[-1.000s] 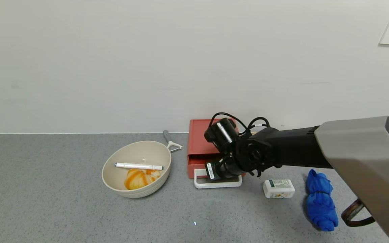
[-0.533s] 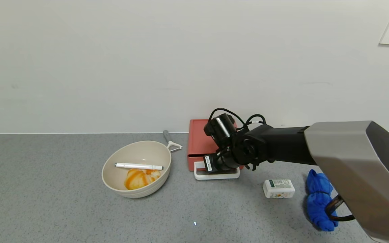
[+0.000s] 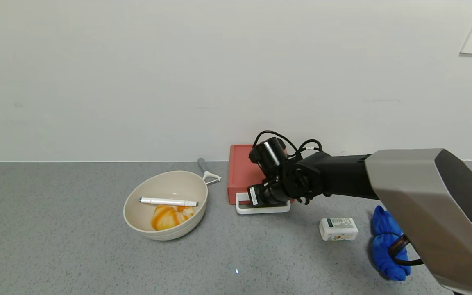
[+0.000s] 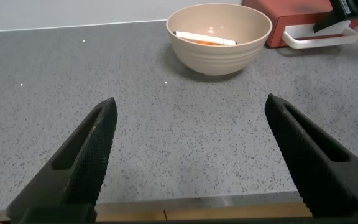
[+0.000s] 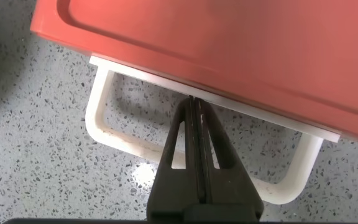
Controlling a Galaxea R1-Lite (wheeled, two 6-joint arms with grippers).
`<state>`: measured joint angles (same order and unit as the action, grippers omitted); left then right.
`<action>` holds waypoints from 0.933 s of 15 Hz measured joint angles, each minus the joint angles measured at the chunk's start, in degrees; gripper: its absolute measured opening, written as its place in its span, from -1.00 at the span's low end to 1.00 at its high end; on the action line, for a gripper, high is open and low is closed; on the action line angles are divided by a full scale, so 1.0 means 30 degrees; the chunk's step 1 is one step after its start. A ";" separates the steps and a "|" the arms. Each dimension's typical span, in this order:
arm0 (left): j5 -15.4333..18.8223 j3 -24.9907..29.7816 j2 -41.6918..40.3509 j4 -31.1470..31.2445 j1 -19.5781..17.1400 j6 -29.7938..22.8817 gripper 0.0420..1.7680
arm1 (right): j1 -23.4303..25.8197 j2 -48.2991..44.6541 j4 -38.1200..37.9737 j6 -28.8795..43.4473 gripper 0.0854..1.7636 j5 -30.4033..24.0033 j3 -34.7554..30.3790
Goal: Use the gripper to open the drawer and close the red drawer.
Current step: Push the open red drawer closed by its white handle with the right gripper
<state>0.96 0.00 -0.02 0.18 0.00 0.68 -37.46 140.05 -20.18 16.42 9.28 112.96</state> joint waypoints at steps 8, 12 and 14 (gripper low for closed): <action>-0.0008 0.0000 0.0000 0.0000 0.0000 0.0008 0.94 | 0.0012 0.0041 0.0175 -0.0008 -0.96 -0.0024 0.0000; -0.0008 0.0000 0.0000 -0.0008 0.0000 0.0008 0.94 | -0.0228 -0.0467 -0.0540 0.0045 -0.96 -0.0061 -0.0158; 0.0000 0.0000 0.0000 0.0000 0.0000 0.0008 0.94 | -0.0402 -0.1048 -0.2267 0.0020 -0.96 -0.0081 -0.0232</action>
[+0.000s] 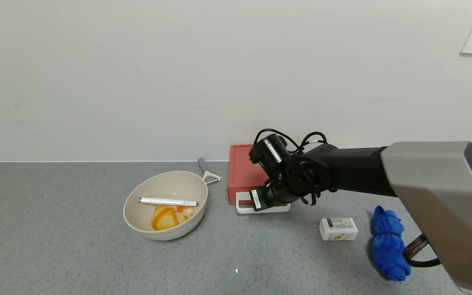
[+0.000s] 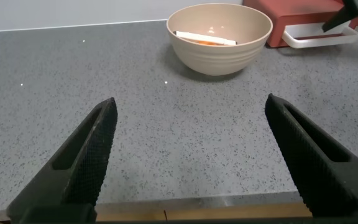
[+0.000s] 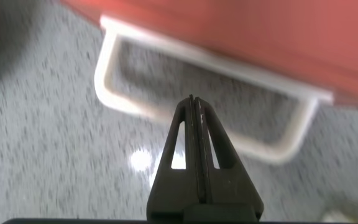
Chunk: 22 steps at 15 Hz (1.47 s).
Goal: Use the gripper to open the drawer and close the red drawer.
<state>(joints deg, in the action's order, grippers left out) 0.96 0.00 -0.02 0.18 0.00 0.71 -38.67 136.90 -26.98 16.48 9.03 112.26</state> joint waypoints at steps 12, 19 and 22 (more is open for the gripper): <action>-0.0008 0.0000 0.0000 0.0000 0.0000 0.0000 0.94 | 0.0248 -0.7331 0.1991 -0.2133 -0.96 -0.2206 -0.7367; -0.0008 0.0000 0.0000 0.0000 0.0000 -0.0008 0.94 | 0.0939 -1.0728 0.3885 -0.3401 0.04 -0.2909 -1.1540; 0.0000 0.0000 0.0000 0.0000 0.0000 0.0000 0.94 | 0.1341 -1.1540 0.3929 -0.3482 0.32 -0.3747 -1.2284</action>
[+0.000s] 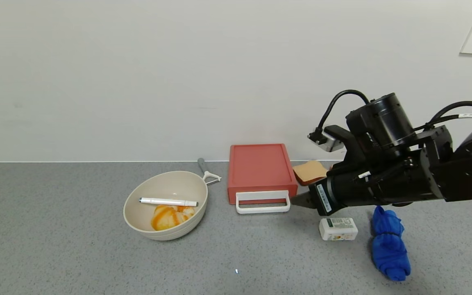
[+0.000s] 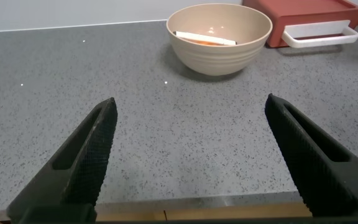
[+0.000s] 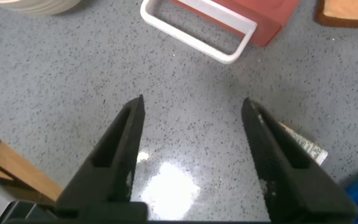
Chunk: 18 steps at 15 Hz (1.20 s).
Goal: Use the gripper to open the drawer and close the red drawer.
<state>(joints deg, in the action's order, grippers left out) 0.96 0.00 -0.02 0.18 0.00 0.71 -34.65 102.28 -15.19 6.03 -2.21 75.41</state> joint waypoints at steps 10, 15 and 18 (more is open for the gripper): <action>-0.0008 0.0000 0.0000 0.0000 0.0000 -0.0008 0.94 | 0.2215 -0.5071 0.4458 0.0024 0.76 -0.1044 -0.6323; -0.0008 0.0000 0.0000 0.0000 0.0000 -0.0008 0.94 | 0.3592 -0.9167 0.4543 0.0037 0.84 -0.0987 -0.9078; -0.0008 0.0000 0.0000 -0.0008 0.0000 -0.0008 0.94 | 0.4283 -1.1894 0.4441 0.0098 0.87 -0.0955 -1.0382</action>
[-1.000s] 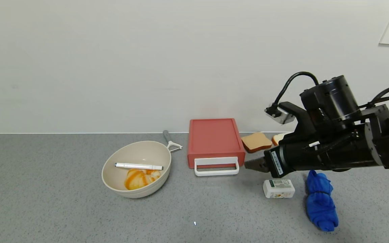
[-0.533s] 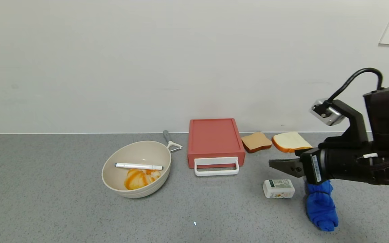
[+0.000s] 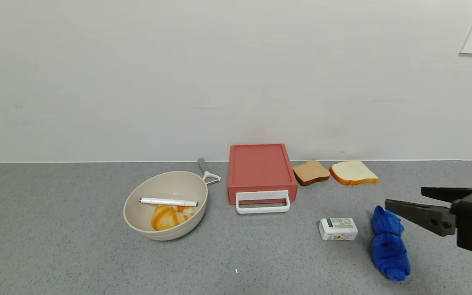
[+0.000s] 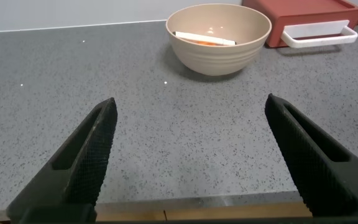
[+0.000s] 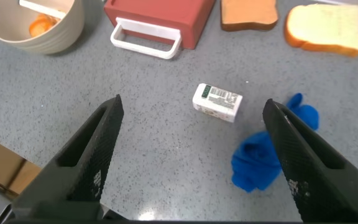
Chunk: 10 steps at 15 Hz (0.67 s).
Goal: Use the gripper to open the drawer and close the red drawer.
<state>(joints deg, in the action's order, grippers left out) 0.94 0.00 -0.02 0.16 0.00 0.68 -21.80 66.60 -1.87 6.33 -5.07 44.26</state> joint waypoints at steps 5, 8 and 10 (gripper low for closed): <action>0.0008 0.0000 0.0000 0.0000 0.0000 0.0000 0.94 | 0.0723 -0.4567 -0.0138 -0.0016 0.90 0.2137 -0.2332; 0.0000 0.0000 0.0000 0.0008 0.0000 0.0008 0.94 | 0.0817 -0.7168 -0.1369 -0.0073 0.91 0.4068 -0.2893; 0.0000 0.0000 0.0000 0.0008 0.0000 0.0008 0.94 | 0.1203 -0.9070 -0.3178 -0.0146 0.92 0.4986 -0.2987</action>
<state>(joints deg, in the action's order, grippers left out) 0.94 0.00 -0.02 0.18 0.00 0.71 -18.19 39.39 -11.40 5.89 9.89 35.30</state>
